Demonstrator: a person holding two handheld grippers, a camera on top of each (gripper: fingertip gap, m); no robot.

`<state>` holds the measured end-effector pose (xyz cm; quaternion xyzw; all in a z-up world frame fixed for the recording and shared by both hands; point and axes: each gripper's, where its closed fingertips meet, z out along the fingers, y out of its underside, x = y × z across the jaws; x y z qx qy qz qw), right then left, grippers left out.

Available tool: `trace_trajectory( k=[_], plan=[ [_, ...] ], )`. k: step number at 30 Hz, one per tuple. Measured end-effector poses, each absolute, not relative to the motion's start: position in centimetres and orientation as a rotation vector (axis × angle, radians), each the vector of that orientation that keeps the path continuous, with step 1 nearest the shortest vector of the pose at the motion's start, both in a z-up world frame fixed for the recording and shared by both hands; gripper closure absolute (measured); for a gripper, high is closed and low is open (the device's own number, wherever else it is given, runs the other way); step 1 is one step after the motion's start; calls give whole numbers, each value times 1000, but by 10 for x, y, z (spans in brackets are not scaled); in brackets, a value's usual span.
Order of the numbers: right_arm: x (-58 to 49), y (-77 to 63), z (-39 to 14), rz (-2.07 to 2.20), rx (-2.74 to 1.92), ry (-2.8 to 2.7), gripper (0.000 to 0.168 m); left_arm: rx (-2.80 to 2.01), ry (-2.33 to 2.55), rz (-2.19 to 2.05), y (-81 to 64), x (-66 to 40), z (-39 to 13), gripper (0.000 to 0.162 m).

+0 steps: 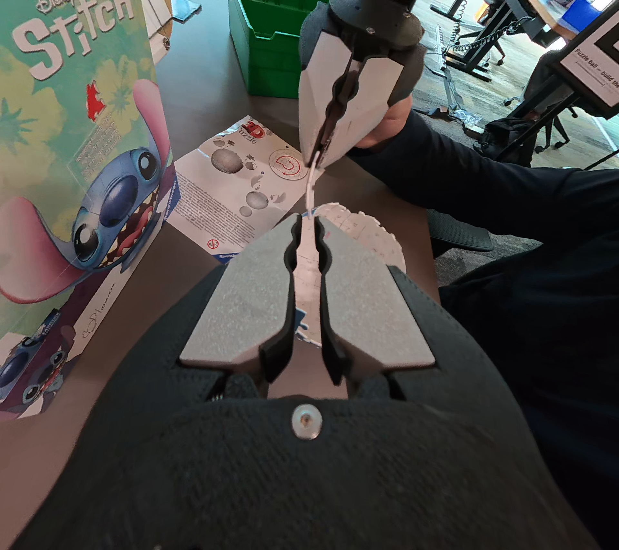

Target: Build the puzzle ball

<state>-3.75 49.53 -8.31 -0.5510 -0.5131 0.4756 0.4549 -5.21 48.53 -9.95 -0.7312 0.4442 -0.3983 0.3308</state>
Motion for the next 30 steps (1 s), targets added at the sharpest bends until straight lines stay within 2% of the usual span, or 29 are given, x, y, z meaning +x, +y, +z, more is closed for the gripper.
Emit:
trace_trajectory(
  k=[30],
  plan=[
    [-40,494,-85,1182,-1368,-1272,168,-1926,1178,-1037,484,-51,-103,153]
  ],
)
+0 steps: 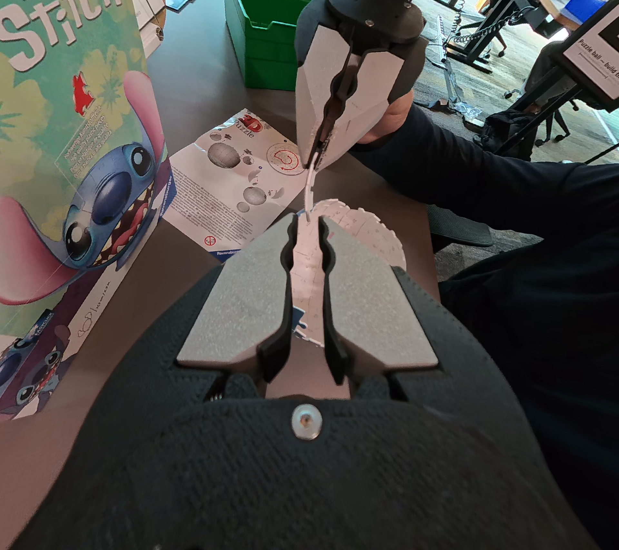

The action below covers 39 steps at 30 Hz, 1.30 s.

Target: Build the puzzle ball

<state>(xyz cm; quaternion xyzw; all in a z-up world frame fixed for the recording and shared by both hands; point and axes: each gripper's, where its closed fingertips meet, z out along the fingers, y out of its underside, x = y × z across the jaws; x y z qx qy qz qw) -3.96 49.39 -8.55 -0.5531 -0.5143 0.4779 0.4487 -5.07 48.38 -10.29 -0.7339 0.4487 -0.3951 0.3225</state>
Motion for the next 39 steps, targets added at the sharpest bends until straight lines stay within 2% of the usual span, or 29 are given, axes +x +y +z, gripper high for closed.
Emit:
trace_trajectory(
  k=[8,19,39],
  plan=[
    [-40,493,-87,1175,-1373,-1283,168,-1933,1161,-1037,486,-58,-98,147],
    [-43,492,-93,1157,-1386,-1307,168,-1822,993,-1061,498,-86,-57,146],
    [-54,478,-118,1023,-1398,-1492,168,-1835,1021,-1067,495,-81,-62,143]
  ],
)
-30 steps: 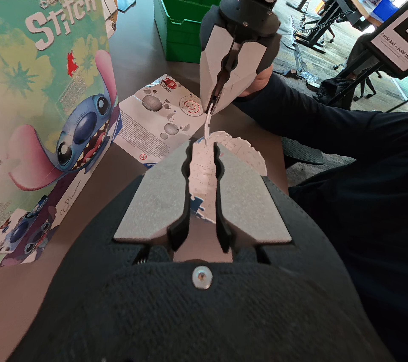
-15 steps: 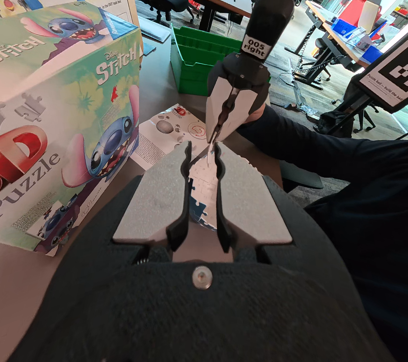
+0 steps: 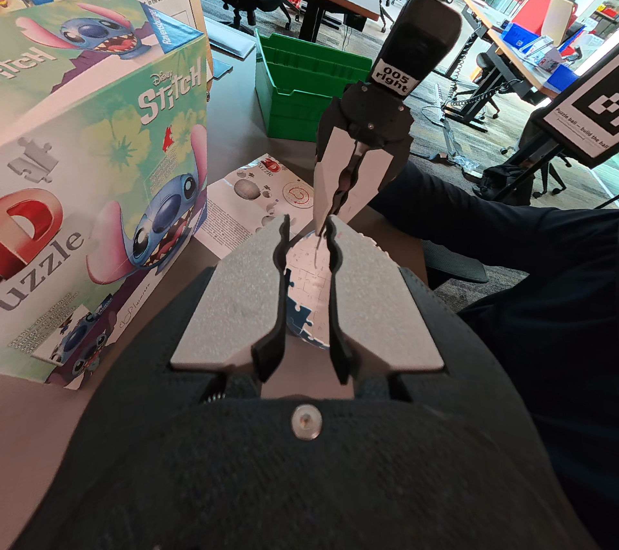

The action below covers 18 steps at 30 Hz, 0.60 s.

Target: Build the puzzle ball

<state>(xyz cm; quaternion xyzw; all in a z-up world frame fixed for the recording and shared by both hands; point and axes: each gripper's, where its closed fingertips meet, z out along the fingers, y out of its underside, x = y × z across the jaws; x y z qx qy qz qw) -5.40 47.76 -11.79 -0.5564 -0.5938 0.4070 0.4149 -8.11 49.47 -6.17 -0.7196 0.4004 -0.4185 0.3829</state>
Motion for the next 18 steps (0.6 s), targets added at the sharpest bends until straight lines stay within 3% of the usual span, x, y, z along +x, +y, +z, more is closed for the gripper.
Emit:
trace_trajectory(
  k=[18],
  plan=[
    [-57,471,-132,976,-1418,-1579,168,-1848,1042,-1065,493,-78,-67,143]
  ],
)
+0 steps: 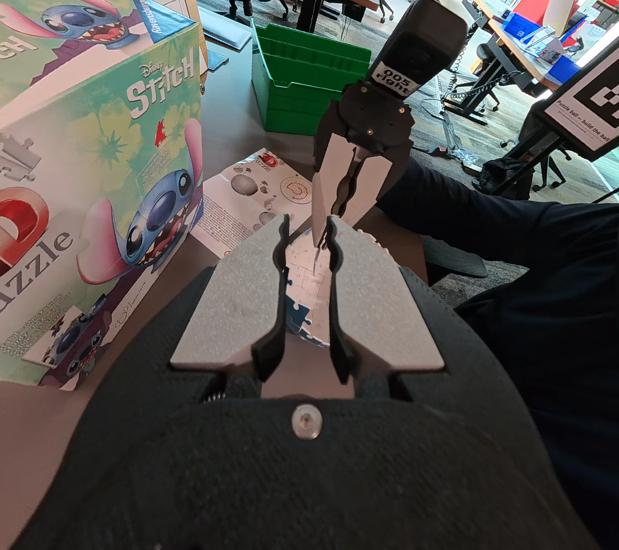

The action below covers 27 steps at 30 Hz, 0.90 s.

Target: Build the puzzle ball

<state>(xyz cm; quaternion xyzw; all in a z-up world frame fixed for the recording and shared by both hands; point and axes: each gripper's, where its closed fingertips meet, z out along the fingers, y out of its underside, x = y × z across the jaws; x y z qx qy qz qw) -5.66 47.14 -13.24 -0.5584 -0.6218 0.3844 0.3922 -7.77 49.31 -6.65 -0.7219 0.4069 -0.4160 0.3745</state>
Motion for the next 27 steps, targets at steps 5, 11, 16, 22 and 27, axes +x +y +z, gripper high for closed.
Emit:
trace_trajectory(
  k=[5,11,16,22,27],
  plan=[
    [-57,471,-132,1008,-1426,-1573,168,-1848,1044,-1064,493,-77,-67,143],
    [-56,473,-135,994,-1447,-1572,168,-1848,1053,-1066,491,-76,-66,142],
    [-57,473,-140,970,-1455,-1596,168,-1845,1056,-1064,490,-76,-66,143],
    [-57,473,-140,972,-1459,-1594,168,-1846,1057,-1065,490,-75,-66,142],
    [-55,476,-135,970,-1451,-1565,168,-1842,1051,-1067,491,-76,-65,143]
  ],
)
